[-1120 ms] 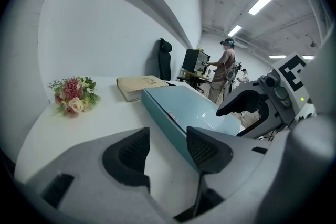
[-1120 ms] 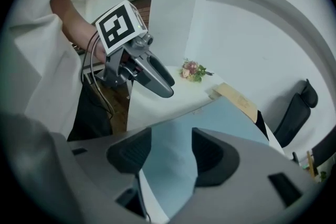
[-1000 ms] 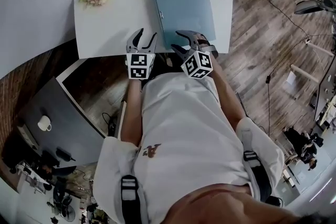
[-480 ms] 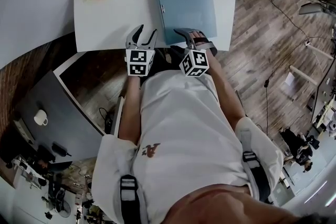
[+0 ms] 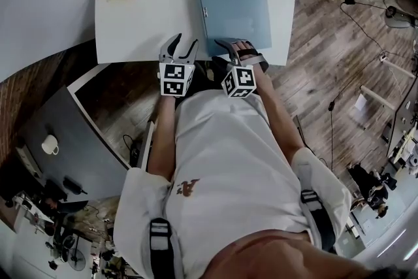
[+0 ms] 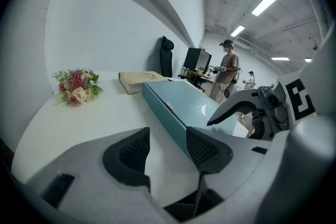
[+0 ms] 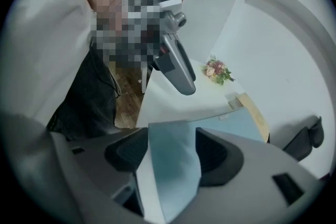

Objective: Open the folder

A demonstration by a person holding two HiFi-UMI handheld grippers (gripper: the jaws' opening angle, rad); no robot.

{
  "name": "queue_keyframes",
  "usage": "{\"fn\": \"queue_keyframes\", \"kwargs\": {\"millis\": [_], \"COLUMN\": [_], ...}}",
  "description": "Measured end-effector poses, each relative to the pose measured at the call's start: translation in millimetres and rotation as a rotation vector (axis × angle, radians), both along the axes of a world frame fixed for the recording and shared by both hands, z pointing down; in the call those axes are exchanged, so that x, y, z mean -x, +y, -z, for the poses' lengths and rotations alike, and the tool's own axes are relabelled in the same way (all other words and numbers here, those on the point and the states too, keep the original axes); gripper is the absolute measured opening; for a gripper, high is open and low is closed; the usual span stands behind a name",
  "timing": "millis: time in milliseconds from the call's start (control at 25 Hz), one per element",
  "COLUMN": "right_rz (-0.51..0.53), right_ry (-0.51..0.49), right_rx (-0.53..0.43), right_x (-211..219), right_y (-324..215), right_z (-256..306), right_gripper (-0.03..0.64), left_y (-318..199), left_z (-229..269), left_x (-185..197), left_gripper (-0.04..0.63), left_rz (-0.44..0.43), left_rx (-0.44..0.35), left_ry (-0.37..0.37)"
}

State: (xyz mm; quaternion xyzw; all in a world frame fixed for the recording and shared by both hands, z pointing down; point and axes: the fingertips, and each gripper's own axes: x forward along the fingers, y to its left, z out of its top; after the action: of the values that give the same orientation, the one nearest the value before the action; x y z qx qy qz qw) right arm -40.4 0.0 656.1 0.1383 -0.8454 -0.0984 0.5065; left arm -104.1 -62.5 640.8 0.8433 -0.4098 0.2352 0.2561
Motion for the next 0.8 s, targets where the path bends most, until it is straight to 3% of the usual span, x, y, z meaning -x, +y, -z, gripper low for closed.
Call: {"fn": "queue_keyframes", "kwargs": {"millis": [280, 440, 800], "right_rz": [0.037, 0.027, 0.002], "right_ry": [0.013, -0.001, -0.052], "right_rx": [0.019, 0.044, 0.146], "right_x": [4, 8, 9], "right_y": [9, 16, 17], "right_z": [-4, -6, -4], "right_gripper": [0.219, 0.08, 0.041], "left_y": [2, 3, 3], "left_z": [0, -1, -4], "left_x": [0, -2, -7], "left_gripper": [0.219, 0.219, 0.219], "left_rz": [-0.006, -0.012, -0.034], "left_rx": [0.002, 0.005, 0.017], "left_ry": [0.0, 0.003, 0.004]}}
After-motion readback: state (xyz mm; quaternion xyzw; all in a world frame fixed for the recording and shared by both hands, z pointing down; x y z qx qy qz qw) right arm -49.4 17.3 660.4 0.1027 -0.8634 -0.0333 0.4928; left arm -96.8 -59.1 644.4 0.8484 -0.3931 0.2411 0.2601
